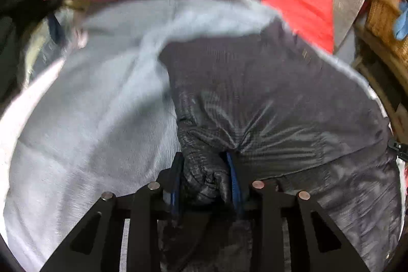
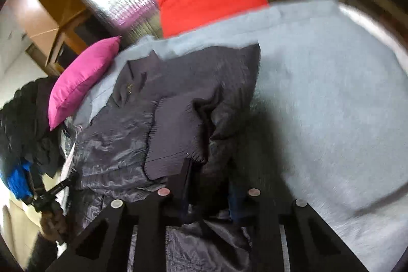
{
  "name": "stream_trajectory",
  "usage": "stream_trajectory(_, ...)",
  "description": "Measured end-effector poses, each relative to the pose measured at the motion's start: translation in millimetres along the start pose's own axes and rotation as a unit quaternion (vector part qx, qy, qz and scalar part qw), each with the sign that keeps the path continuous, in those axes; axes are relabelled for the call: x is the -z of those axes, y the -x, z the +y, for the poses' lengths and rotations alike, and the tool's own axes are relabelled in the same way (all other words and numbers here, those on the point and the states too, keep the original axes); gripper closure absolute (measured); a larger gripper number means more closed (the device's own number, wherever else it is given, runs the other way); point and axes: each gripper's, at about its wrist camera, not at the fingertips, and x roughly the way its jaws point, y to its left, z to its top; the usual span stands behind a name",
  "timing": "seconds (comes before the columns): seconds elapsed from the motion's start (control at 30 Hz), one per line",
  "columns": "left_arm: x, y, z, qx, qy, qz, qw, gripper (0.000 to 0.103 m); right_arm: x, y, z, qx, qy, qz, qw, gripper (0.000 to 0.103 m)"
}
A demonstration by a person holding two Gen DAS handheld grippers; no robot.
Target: Fold large clothes
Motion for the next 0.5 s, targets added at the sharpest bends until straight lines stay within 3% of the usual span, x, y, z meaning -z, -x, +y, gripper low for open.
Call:
stream_trajectory(0.07, -3, 1, 2, -0.003, 0.012, -0.002, 0.9999, 0.061, 7, -25, -14, 0.021, -0.017, 0.042, 0.999, 0.070)
stream_trajectory(0.1, -4, 4, 3, -0.006, 0.023, 0.000, 0.9997, 0.057, 8, -26, -16, 0.022, -0.019, 0.035, 0.999, 0.066)
stream_trajectory(0.13, -5, 8, 5, -0.010, 0.033, 0.001, 0.9994, 0.053, 9, -20, -14, 0.017, -0.022, 0.018, 0.999, 0.054)
stream_trajectory(0.17, -4, 14, 6, -0.012, 0.038, -0.003, 0.9992, 0.048, 9, -13, -15, 0.018, -0.033, 0.009, 0.999, 0.032)
stream_trajectory(0.2, -3, 17, 6, -0.013, 0.036, -0.010, 0.9992, 0.043, 11, -6, -15, 0.024, -0.040, -0.001, 0.999, 0.028)
stream_trajectory(0.33, 0, 45, 3, -0.039, 0.025, -0.060, 0.9971, 0.034, 12, 27, -2, 0.064, -0.013, -0.043, 0.997, 0.028)
stream_trajectory(0.43, -4, 52, -15, -0.061, 0.001, -0.082, 0.9948, 0.032, 3, 46, 21, 0.023, 0.004, -0.079, 0.997, 0.028)
stream_trajectory(0.5, -5, 54, -29, -0.076, -0.022, -0.090, 0.9929, 0.032, -3, 45, 42, -0.019, 0.022, -0.076, 0.997, 0.028)
